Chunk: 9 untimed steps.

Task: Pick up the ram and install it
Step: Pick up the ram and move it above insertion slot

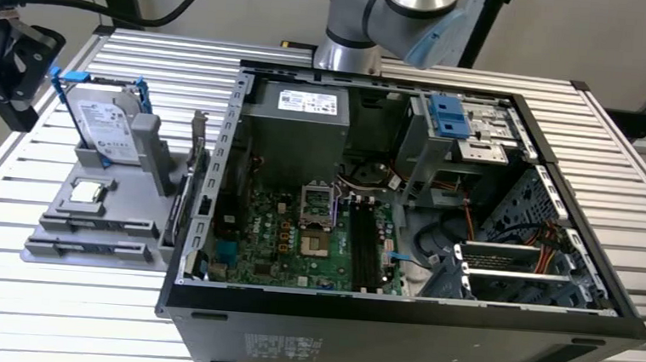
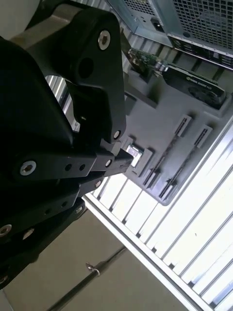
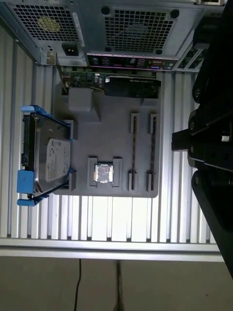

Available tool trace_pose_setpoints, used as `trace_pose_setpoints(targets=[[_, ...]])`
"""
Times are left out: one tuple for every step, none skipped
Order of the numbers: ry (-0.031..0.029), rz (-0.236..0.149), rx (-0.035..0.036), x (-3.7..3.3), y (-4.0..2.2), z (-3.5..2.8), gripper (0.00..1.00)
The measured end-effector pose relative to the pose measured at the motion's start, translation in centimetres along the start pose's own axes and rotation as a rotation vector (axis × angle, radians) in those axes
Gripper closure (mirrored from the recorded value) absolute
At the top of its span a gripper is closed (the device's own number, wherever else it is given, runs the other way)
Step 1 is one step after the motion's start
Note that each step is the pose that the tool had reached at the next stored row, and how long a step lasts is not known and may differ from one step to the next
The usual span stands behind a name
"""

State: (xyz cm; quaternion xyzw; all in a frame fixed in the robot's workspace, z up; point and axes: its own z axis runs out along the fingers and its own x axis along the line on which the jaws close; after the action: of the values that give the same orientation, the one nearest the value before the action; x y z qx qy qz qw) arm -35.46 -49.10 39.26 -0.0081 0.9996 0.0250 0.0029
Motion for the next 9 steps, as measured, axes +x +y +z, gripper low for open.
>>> trace_pose_setpoints(targets=[[-0.0004,0.0,-0.0002,0.0,0.0,0.0,1.0],[-0.0008,0.0,-0.0005,0.0,0.0,0.0,1.0],[-0.0012,0.0,-0.0006,0.0,0.0,0.0,1.0],[-0.0016,0.0,-0.0009,0.01,0.0,0.0,1.0],[-0.002,0.0,-0.0012,0.0,0.0,0.0,1.0],[-0.0024,0.0,-0.0014,0.0,0.0,0.0,1.0],[-0.0028,0.0,-0.0015,0.0,0.0,0.0,1.0],[-0.0032,0.0,-0.0018,0.0,0.0,0.0,1.0],[-0.0036,0.0,-0.002,0.0,0.0,0.0,1.0]])
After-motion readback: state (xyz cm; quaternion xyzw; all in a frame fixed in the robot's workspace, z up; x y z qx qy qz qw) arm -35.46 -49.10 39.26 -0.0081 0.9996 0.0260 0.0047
